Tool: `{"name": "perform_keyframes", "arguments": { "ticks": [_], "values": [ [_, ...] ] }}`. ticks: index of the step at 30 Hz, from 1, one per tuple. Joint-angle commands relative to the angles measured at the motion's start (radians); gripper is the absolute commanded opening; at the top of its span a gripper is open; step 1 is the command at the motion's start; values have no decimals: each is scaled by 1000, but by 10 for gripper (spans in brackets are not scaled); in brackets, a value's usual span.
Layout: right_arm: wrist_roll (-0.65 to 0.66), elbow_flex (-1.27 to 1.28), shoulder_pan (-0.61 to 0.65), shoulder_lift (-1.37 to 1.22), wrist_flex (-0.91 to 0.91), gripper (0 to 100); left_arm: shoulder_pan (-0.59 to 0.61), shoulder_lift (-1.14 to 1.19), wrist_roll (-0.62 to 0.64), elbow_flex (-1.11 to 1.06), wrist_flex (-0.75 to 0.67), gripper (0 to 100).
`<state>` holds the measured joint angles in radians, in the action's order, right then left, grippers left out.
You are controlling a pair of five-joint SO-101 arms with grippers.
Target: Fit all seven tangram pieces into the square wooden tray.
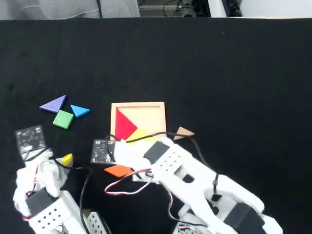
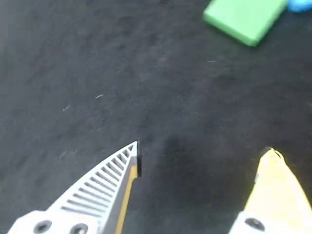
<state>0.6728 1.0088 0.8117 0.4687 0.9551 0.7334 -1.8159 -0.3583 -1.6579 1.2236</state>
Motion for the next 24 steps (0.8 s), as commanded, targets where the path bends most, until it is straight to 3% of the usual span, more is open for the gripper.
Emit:
{"name": "perform_keyframes", "arguments": {
  "ticks": [1,10,17,24],
  "values": [
    [-6,-87,58,48,9,211,165,-8,-17,90,44,374],
    [20,-220,169,-205,-11,191,266,-8,-63,1,3,374],
    [14,-303,164,-446,-71,191,263,-8,-89,-21,3,374],
    [17,-312,149,-458,-69,171,263,-8,-89,-24,2,374]
  ]
}}
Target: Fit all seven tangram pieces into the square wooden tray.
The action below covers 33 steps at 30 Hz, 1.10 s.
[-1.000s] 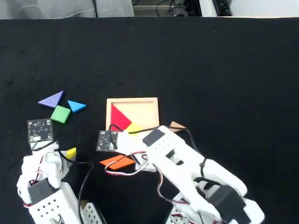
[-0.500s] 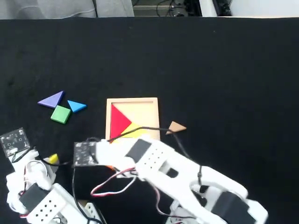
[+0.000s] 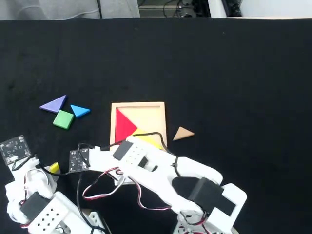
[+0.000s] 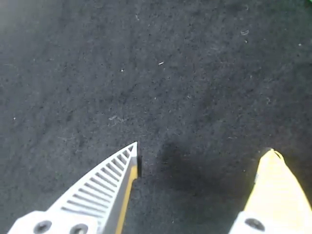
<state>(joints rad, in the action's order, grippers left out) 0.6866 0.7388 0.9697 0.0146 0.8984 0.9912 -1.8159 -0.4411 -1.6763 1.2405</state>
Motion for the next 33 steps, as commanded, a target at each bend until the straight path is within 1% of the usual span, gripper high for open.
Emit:
{"name": "perform_keyframes", "arguments": {
  "ticks": [1,6,8,11,15,17,19,22,24,26,29,31,33],
  "values": [
    [6,-42,-20,-4,-12,145,5,-8,-6,-5,-15,374],
    [8,-42,-94,-2,-12,12,4,-8,-5,-5,-15,374],
    [8,-42,-121,-1,-3,15,4,-8,-5,-7,-15,374],
    [8,-48,-150,56,61,11,4,-8,-5,-7,-17,374],
    [0,-33,-209,295,184,11,2,-8,-5,-7,-17,374],
    [-2,-13,-276,460,230,11,-18,-8,-5,-8,-17,374],
    [-5,25,-387,627,242,11,-35,-8,-5,-16,-17,374],
    [-71,99,-569,819,201,11,-39,-8,-6,-16,-17,374],
    [-141,150,-661,877,149,11,-56,-8,-6,-16,-17,374],
    [-244,180,-735,875,87,11,-114,-8,-9,-13,-17,374],
    [-394,168,-841,808,20,11,-260,-6,-3,33,-8,374],
    [-446,111,-882,719,9,11,-364,-5,2,65,-6,374],
    [-470,30,-898,601,20,11,-475,-5,44,74,-9,374]
  ]
}}
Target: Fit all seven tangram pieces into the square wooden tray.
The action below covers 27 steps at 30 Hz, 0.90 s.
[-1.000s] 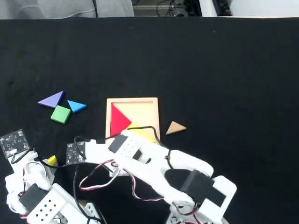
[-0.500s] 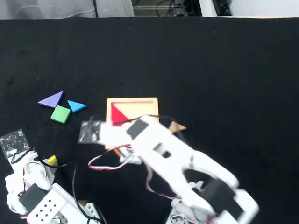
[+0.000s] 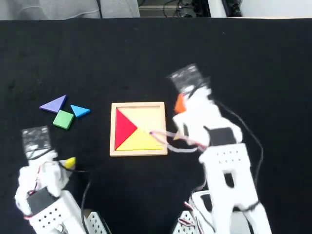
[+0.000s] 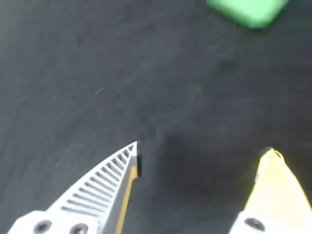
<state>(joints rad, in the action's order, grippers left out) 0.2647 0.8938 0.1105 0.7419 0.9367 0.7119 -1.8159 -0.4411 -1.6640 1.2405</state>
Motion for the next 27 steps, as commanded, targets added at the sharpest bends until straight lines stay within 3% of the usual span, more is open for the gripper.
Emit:
{"name": "perform_keyframes", "arguments": {
  "ticks": [1,4,12,14,18,27],
  "values": [
    [-55,-174,-38,-193,-6,11,-249,-5,71,58,-9,374],
    [-94,-338,-38,-414,23,11,-366,-3,91,-2,-17,374],
    [-209,-671,-58,-903,43,18,-302,-5,69,-5,-12,374],
    [-210,-727,-74,-983,78,71,-298,-5,69,-7,-12,374],
    [-207,-817,-130,-1067,146,213,-298,-5,68,-7,-12,374],
    [-203,-808,-144,-975,160,222,-300,-5,68,-8,-11,374]
  ]
}}
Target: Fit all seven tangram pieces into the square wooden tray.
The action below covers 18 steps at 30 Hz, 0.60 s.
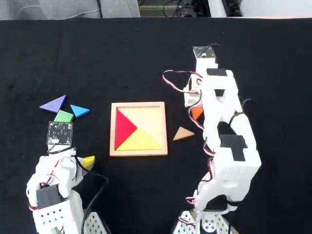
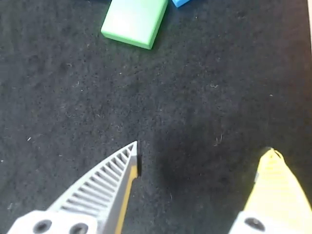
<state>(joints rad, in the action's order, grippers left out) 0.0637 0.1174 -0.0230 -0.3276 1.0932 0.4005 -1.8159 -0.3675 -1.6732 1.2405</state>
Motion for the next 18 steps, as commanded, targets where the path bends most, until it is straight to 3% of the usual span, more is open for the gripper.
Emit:
{"name": "perform_keyframes", "arguments": {
  "ticks": [1,4,10,18],
  "values": [
    [-2,-24,-8,104,2,222,13,-5,-6,1,-11,374],
    [23,-8,37,114,-2,216,13,-5,-6,1,-9,374],
    [54,-5,81,82,-23,106,13,-5,-6,1,-9,374],
    [54,-77,34,-28,-3,194,15,-5,-6,1,-8,374]
  ]
}}
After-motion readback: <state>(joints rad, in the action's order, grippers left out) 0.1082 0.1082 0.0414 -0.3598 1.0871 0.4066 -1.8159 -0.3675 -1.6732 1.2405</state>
